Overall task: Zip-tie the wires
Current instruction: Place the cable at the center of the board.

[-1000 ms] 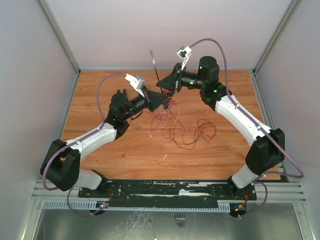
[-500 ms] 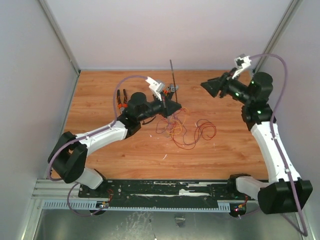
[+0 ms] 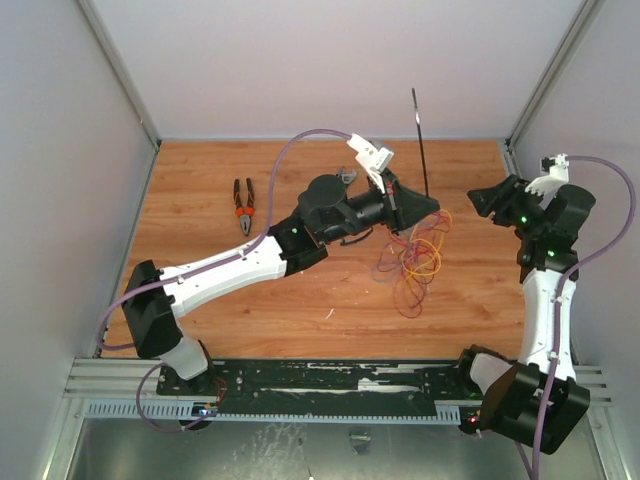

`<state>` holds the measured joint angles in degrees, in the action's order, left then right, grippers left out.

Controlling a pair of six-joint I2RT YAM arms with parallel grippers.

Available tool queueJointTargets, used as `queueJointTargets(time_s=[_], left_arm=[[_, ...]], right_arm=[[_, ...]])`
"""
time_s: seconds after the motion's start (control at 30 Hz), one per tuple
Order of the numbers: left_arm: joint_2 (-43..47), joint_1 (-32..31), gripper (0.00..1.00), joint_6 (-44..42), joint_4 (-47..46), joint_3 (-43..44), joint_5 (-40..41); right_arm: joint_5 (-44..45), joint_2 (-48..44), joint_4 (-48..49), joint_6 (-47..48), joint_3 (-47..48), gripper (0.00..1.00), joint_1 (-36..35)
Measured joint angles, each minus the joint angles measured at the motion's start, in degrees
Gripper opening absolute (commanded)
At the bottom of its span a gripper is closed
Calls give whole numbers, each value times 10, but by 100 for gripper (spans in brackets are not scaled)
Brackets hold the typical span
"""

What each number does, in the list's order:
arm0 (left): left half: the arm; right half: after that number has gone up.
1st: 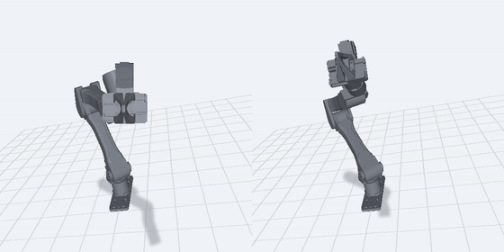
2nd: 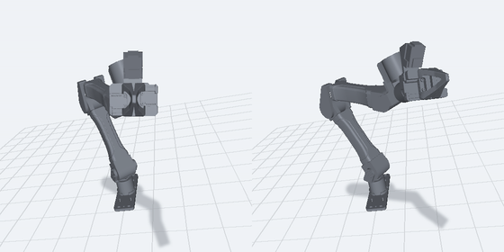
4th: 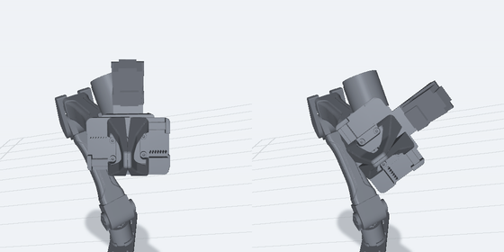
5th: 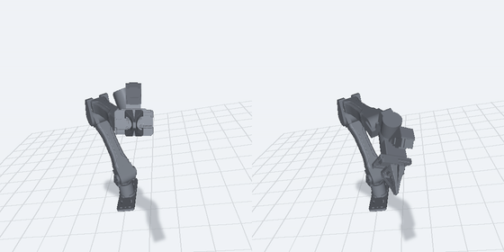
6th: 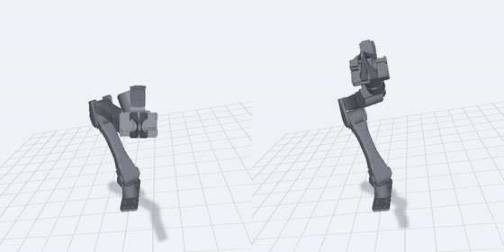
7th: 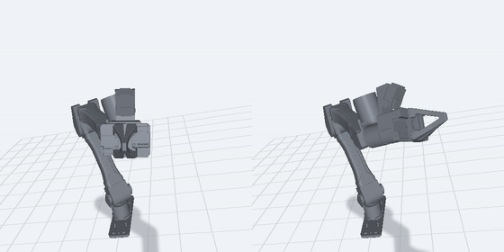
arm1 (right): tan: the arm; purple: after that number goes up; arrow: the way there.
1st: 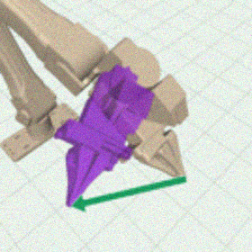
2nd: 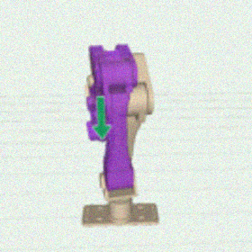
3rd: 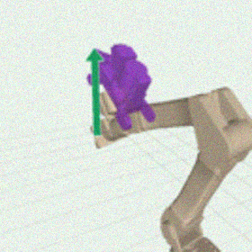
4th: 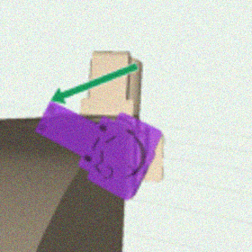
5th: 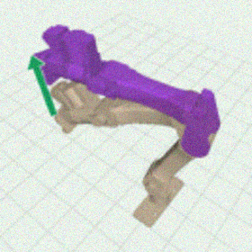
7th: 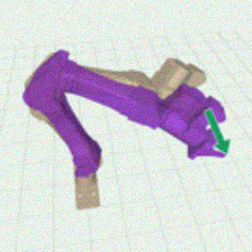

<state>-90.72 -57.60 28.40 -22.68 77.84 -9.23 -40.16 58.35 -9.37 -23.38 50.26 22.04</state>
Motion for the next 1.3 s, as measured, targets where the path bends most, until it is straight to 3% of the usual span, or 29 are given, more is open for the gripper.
queueJointTargets(time_s=[0.13, 0.23, 0.47, 0.63, 0.97, 1.3], left_arm=[[0, -22, 5, 18, 20, 38, 17], [15, -3, 4, 52, 13, 10, 23], [19, 127, 0, 157, -109, -223, -1], [-63, 131, 0, 207, -186, -328, -17], [-74, 157, 1, 240, -286, -381, 13], [-62, 224, 2, 239, -298, -422, 58]], right_arm=[[20, -13, -2, -2, -3, 55, 3], [26, -19, 2, -4, -5, 55, 4], [28, -17, 5, -6, -21, 54, 4], [27, -7, 5, -7, -22, 54, 3], [27, 0, 6, -2, -27, 54, -4], [44, 17, 7, -2, -41, 55, -39]])
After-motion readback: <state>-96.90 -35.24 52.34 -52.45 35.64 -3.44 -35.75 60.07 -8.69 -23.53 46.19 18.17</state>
